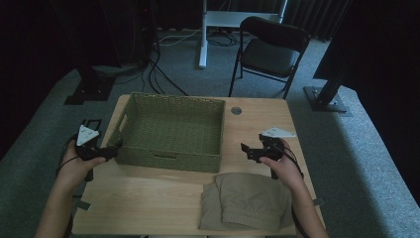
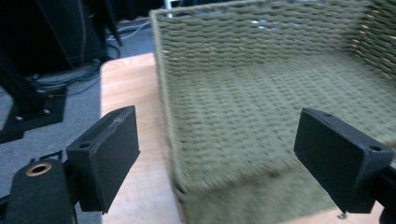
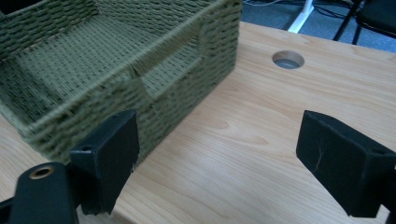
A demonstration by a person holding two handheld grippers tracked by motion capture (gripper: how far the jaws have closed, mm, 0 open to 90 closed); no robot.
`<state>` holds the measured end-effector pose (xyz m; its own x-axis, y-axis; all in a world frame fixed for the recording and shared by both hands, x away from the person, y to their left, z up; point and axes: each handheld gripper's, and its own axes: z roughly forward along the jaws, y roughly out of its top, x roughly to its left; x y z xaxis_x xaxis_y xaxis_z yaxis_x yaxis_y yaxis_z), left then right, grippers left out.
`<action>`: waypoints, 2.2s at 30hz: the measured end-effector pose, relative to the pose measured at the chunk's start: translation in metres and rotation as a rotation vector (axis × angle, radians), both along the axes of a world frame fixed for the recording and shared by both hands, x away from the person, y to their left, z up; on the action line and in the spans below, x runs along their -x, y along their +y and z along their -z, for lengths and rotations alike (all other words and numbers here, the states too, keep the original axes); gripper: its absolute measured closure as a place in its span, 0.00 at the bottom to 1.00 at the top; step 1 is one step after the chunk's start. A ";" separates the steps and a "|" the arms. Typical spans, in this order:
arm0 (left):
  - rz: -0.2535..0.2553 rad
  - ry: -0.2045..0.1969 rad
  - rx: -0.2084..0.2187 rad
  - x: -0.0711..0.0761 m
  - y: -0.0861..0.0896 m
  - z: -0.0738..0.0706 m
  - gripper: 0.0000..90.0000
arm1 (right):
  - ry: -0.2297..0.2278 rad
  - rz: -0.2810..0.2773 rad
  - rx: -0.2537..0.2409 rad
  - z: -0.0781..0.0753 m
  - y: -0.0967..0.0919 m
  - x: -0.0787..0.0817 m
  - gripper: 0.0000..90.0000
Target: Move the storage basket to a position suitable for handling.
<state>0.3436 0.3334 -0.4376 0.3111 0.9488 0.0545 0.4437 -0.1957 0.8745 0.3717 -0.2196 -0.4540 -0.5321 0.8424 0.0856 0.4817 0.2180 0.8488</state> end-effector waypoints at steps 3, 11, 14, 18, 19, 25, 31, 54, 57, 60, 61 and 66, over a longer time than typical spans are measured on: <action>-0.019 -0.001 0.003 -0.008 0.002 -0.001 0.17 | 0.000 -0.010 -0.004 -0.002 0.008 -0.002 0.15; -0.056 0.008 -0.035 -0.030 0.004 -0.003 0.17 | -0.010 -0.049 -0.006 -0.010 0.035 -0.009 0.15; -0.058 0.018 -0.054 -0.034 0.004 -0.001 0.17 | -0.015 -0.063 -0.003 -0.012 0.044 -0.010 0.15; -0.082 0.041 -0.057 -0.045 0.007 0.007 0.17 | -0.009 -0.054 -0.018 -0.013 0.062 -0.018 0.15; -0.089 0.043 -0.062 -0.046 0.008 0.008 0.17 | -0.007 -0.050 -0.023 -0.012 0.066 -0.019 0.15; -0.098 0.059 -0.062 -0.051 0.009 0.017 0.19 | 0.017 -0.040 -0.028 -0.008 0.085 -0.022 0.16; -0.107 0.059 -0.091 -0.050 0.008 0.028 0.26 | 0.027 -0.010 -0.024 0.004 0.099 -0.020 0.24; -0.231 0.161 0.025 -0.043 -0.010 0.034 0.93 | 0.101 0.091 0.053 0.019 0.114 -0.010 0.60; -0.248 0.167 0.022 -0.042 -0.015 0.034 0.93 | 0.096 0.102 0.066 0.018 0.112 -0.011 0.65; -0.254 0.165 0.023 -0.040 -0.020 0.034 0.93 | 0.094 0.106 0.075 0.017 0.109 -0.012 0.69; -0.256 0.166 0.024 -0.040 -0.021 0.034 0.93 | 0.093 0.111 0.076 0.017 0.109 -0.012 0.71; -0.274 0.168 0.023 -0.037 -0.032 0.034 0.93 | 0.078 0.136 0.101 0.016 0.105 -0.013 0.76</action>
<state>0.3807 0.3017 -0.4715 0.0466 0.9989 0.0018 0.6160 -0.0301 0.7872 0.3849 -0.1145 -0.4700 -0.4074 0.9126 0.0332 0.5760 0.2285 0.7849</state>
